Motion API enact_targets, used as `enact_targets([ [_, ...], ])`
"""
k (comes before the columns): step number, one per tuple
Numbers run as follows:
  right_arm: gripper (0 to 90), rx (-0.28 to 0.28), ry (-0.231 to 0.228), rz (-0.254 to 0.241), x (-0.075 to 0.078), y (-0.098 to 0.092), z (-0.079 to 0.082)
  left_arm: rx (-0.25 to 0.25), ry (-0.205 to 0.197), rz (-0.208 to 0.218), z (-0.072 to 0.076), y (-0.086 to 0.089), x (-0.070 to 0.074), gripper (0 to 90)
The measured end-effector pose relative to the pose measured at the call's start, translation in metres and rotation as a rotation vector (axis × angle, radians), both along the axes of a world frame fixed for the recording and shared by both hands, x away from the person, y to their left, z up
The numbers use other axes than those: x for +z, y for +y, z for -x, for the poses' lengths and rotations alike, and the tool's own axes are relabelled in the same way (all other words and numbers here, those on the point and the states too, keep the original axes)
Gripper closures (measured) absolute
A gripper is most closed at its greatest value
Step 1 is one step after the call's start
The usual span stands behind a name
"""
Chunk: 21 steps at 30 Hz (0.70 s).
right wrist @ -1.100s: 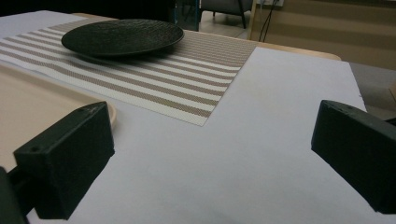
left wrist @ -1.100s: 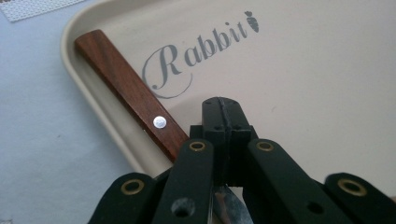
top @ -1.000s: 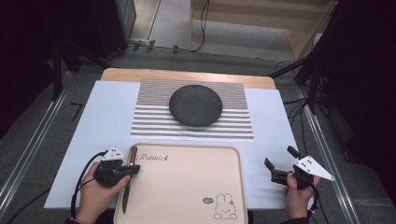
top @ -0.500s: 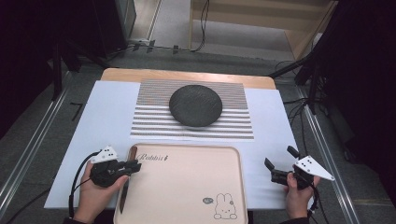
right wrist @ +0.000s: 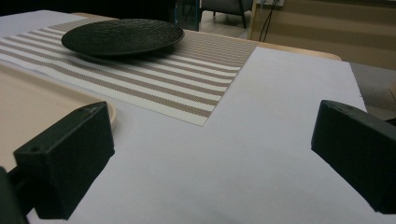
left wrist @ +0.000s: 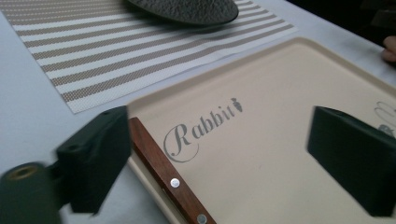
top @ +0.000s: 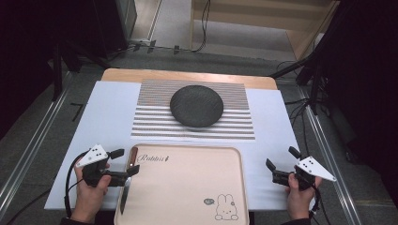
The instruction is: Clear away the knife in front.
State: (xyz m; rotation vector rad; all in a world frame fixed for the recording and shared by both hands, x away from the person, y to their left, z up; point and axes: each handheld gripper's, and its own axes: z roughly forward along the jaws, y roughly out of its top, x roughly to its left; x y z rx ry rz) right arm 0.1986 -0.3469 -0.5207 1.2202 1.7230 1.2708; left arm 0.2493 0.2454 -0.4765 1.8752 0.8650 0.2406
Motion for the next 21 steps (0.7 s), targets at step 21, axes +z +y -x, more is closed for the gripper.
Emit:
enact_targets([
  [21,0.0,-0.001,0.002,0.001,0.000,0.000,0.000,0.100,-0.071,0.022,-0.002,0.042,0.005,0.0],
])
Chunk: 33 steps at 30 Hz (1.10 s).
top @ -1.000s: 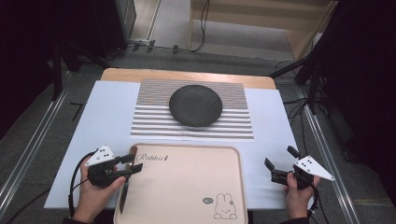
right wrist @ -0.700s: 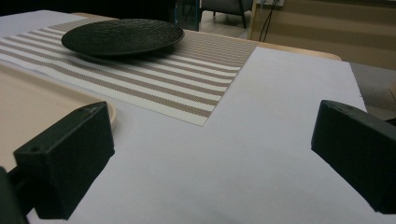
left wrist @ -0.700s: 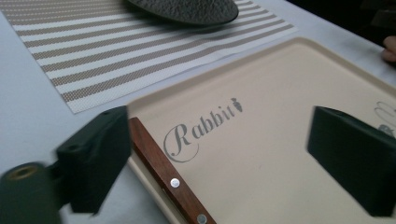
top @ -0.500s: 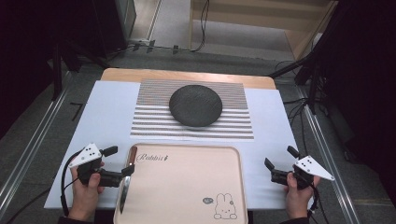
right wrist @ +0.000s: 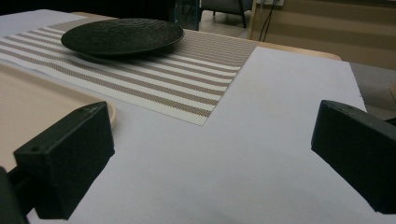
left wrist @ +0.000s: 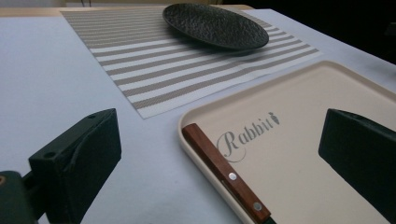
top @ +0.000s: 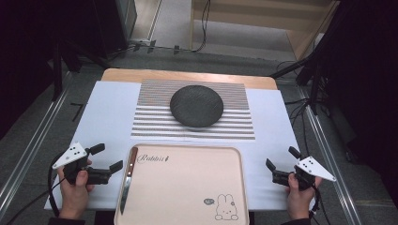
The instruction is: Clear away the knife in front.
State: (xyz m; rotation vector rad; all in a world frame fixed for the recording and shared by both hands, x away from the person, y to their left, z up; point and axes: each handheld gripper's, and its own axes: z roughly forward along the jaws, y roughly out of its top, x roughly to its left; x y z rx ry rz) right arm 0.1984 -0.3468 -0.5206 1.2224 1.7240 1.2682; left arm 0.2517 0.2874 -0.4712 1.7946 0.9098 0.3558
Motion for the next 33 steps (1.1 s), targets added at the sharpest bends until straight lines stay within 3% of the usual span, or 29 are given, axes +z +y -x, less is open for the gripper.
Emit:
enact_targets([
  [25,0.0,0.005,-0.002,-0.003,0.000,-0.001,0.000,0.121,-0.017,-0.031,-0.005,0.041,-0.005,0.0],
  [33,0.0,0.004,-0.003,-0.005,0.000,-0.001,0.000,0.165,-0.021,-0.022,-0.005,0.056,-0.008,0.0],
])
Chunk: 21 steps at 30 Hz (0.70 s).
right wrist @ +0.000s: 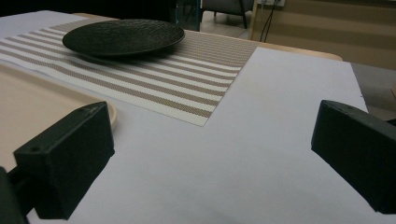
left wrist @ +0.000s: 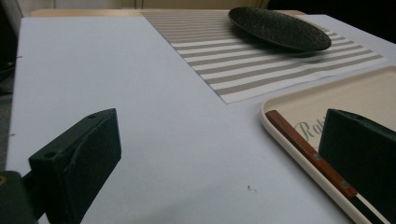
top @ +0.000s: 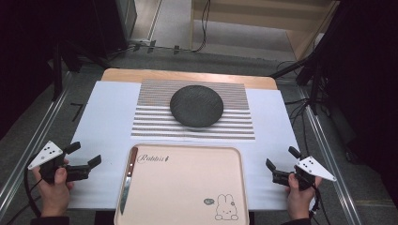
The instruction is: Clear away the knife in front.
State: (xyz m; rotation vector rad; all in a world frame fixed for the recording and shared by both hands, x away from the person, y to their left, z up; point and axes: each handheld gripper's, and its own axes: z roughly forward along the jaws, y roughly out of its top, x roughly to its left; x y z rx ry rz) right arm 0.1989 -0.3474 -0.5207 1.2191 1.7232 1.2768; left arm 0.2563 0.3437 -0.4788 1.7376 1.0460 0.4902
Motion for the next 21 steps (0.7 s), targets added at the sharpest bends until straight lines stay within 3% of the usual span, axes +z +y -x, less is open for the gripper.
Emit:
enact_targets([
  [9,0.0,-0.003,0.001,0.001,0.000,0.000,0.000,0.030,-0.008,0.044,0.002,0.014,-0.002,0.0],
  [21,0.0,-0.005,0.004,0.004,0.000,0.000,0.001,0.026,-0.003,-0.008,0.001,0.006,-0.006,0.0],
])
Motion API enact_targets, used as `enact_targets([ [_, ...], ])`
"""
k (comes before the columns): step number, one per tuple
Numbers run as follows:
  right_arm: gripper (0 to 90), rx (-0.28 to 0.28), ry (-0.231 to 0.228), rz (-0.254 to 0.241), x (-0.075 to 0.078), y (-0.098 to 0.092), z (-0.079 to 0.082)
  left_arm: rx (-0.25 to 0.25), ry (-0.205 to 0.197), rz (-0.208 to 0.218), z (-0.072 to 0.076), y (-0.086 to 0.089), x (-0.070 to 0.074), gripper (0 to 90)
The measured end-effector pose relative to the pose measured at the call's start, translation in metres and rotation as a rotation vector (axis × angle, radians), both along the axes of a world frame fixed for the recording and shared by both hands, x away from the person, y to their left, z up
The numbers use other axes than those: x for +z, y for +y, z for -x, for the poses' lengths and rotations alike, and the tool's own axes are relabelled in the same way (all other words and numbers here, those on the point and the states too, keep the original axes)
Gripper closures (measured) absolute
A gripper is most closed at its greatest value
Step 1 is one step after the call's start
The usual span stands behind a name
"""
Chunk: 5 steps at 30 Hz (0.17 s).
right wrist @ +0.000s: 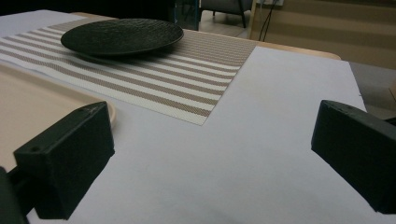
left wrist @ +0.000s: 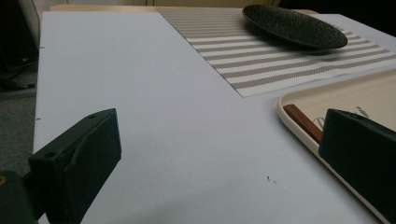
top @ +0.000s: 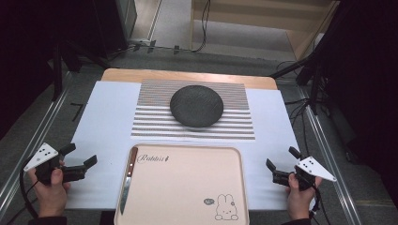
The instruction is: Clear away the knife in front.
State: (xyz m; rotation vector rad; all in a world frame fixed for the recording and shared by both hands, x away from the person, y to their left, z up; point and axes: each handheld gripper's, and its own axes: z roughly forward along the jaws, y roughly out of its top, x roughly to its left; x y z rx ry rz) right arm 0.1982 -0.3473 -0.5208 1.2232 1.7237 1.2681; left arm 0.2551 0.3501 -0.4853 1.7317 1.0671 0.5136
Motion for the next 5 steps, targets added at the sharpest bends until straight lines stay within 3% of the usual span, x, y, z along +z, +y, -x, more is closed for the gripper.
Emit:
enact_targets([
  [5,0.0,-0.002,0.003,0.001,0.0000,0.0010,-0.0003,0.015,0.002,-0.010,-0.0004,-0.0007,0.0004,0.0],
])
